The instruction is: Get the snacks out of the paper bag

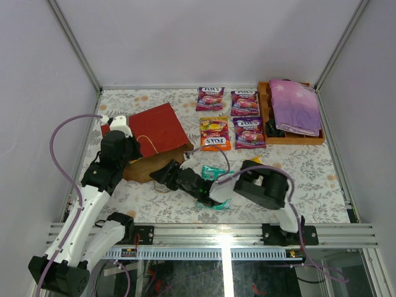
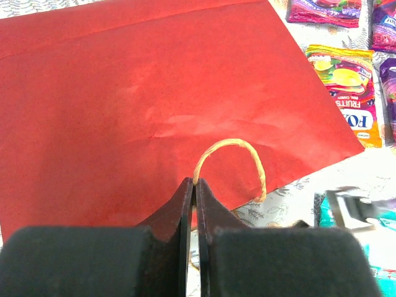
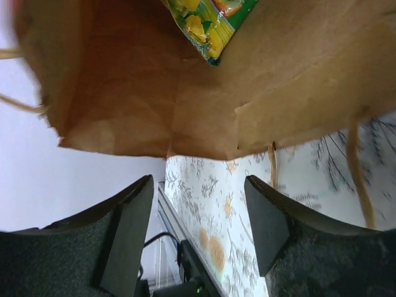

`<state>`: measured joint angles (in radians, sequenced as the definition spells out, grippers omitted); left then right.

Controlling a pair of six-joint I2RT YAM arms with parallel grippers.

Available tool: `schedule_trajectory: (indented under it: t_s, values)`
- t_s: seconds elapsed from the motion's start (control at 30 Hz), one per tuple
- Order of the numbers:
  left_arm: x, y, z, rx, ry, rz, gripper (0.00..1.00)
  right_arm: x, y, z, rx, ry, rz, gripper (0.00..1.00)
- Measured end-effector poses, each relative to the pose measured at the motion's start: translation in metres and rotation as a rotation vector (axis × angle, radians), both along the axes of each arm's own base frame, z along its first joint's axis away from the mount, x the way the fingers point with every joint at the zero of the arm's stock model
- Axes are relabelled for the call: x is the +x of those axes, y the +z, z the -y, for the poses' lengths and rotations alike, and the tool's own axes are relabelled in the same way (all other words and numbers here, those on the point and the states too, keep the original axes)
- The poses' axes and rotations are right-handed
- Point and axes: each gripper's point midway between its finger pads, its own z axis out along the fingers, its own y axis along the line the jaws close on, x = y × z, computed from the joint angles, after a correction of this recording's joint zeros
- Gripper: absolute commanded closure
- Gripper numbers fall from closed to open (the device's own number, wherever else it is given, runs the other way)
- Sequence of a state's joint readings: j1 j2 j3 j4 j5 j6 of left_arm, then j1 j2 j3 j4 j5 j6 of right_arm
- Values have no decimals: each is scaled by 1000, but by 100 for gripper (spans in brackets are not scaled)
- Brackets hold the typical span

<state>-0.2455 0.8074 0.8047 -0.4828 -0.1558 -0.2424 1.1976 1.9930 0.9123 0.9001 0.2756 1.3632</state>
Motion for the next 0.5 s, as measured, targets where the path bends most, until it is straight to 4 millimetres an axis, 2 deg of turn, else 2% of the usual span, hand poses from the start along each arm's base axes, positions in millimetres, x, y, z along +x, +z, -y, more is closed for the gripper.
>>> schedule_trajectory:
  t_s: [0.1,0.2,0.33,0.5]
  values:
    - [0,0,0,-1,0,0,100,8,-17,-27,56,12,5,34]
    - [0,0,0,-2,1,0,100,14,-41,-43,88,16,-18,32]
    - [0,1,0,-10,-1,2,100,30,-34,-58,183,-10,-26,29]
    - [-1,5,-1,-17,-1,17,100,60,-32,-64,247,-82,-60,29]
